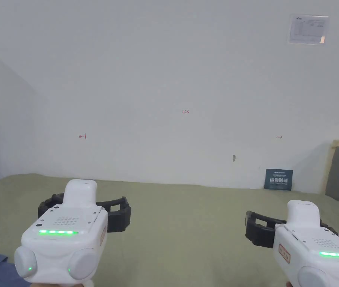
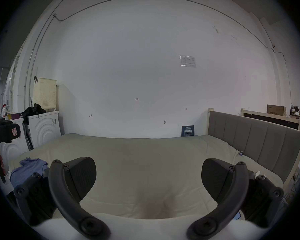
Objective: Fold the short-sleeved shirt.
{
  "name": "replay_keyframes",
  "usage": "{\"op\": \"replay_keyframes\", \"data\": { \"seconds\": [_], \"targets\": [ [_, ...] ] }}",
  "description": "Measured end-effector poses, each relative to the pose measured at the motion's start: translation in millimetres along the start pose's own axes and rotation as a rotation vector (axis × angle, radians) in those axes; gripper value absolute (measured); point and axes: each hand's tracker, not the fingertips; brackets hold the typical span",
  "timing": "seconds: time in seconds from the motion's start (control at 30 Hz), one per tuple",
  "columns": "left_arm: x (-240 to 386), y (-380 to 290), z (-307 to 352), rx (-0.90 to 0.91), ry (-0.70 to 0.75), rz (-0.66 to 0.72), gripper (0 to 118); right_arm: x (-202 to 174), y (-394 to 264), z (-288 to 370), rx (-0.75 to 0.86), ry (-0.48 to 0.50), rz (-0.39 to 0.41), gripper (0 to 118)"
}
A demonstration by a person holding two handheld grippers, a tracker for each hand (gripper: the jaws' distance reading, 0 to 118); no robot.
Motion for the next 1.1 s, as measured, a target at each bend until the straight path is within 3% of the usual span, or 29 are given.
{"op": "replay_keyframes", "data": {
  "seconds": [0.2, 0.47, 0.57, 0.6, 0.63, 0.67, 0.73, 0.83, 0.93, 1.1],
  "targets": [
    [-4, -3, -2, 0.017, -0.044, 0.057, 118, 1, -2, -1, -0.003, 0.008, -0.017, 118],
    [2, -1, -4, 0.031, -0.045, 0.019, 118, -3, -2, -2, -0.005, 0.012, 0.008, 118],
    [7, 0, 0, -0.017, 0.033, -0.048, 113, -1, -2, -1, -0.03, 0.014, 0.019, 108],
    [9, -1, 0, -0.039, 0.045, -0.078, 109, 0, -2, 0, -0.067, 0.017, 0.036, 103],
    [9, -3, 0, -0.042, 0.028, -0.1, 61, 2, -3, 0, -0.08, 0.025, 0.05, 48],
    [4, -6, 0, -0.023, 0.03, -0.105, 0, 2, -4, 0, -0.074, 0.023, 0.059, 0],
    [4, -5, 2, -0.022, 0.099, -0.123, 0, -1, -3, 4, -0.057, -0.074, 0.125, 0],
    [-8, -14, -7, -0.056, 0.025, -0.031, 0, 2, -1, 6, -0.105, 0.011, 0.049, 0],
    [-13, -13, 3, -0.052, 0.042, -0.039, 0, -5, 1, 9, -0.106, 0.029, 0.056, 0],
    [-56, -11, 28, -0.038, 0.096, -0.042, 0, -48, 7, 7, -0.103, 0.162, 0.07, 0]
  ]
}}
